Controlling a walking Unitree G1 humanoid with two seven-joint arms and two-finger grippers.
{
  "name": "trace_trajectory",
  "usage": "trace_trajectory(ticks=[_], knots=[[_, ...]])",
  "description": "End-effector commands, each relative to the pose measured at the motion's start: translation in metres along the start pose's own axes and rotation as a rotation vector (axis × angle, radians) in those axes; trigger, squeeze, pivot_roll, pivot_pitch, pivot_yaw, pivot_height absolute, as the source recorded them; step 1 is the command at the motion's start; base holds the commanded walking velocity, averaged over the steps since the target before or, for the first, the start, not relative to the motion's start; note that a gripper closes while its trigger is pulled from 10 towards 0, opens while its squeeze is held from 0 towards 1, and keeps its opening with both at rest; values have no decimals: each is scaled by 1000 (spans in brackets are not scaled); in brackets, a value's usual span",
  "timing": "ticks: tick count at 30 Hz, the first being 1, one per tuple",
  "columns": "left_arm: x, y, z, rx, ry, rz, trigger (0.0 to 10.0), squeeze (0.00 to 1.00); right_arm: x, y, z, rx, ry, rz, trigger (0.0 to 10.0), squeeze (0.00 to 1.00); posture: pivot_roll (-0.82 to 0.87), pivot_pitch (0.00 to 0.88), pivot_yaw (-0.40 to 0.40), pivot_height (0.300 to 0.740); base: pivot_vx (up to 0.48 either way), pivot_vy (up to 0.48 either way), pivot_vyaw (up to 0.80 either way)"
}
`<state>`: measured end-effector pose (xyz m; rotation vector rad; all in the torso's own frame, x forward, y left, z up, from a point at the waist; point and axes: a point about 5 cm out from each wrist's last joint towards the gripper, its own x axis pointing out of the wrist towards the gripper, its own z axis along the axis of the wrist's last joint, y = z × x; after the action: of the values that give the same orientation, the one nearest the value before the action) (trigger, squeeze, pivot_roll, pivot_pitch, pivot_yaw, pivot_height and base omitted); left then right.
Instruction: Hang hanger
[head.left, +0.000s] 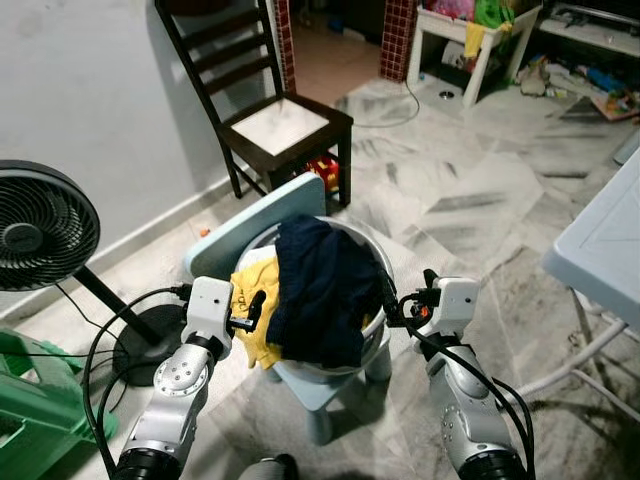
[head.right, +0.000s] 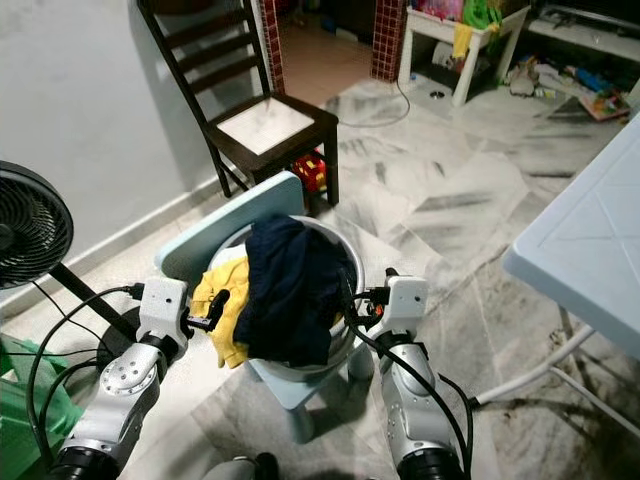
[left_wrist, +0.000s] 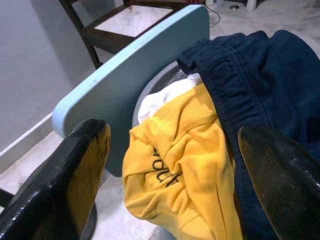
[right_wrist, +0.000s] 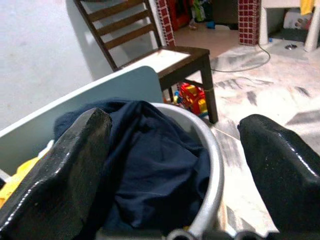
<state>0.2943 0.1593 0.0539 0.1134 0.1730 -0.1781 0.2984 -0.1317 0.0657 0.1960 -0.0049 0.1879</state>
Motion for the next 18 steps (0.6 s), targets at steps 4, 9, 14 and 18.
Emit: trace_trajectory(ticks=[4,9,14,18], knots=[[1,-1,-5,-15,8,-7,10000,0,0,-2,-2,1,-2,-6,10000,0,100,64,67,740,0,68,0],[1,-2,-9,-25,15,-2,10000,0,-1,-1,-4,-30,4,17,10000,0,96,76,57,740,0,353,0],[0,-3,-12,-30,19,0,10000,0,-1,-1,-2,-57,1,34,10000,0,93,88,47,740,0,433,0],[-1,-4,-14,-34,20,5,10000,0,-2,-1,-4,-60,7,39,10000,0,96,91,42,740,0,430,0]])
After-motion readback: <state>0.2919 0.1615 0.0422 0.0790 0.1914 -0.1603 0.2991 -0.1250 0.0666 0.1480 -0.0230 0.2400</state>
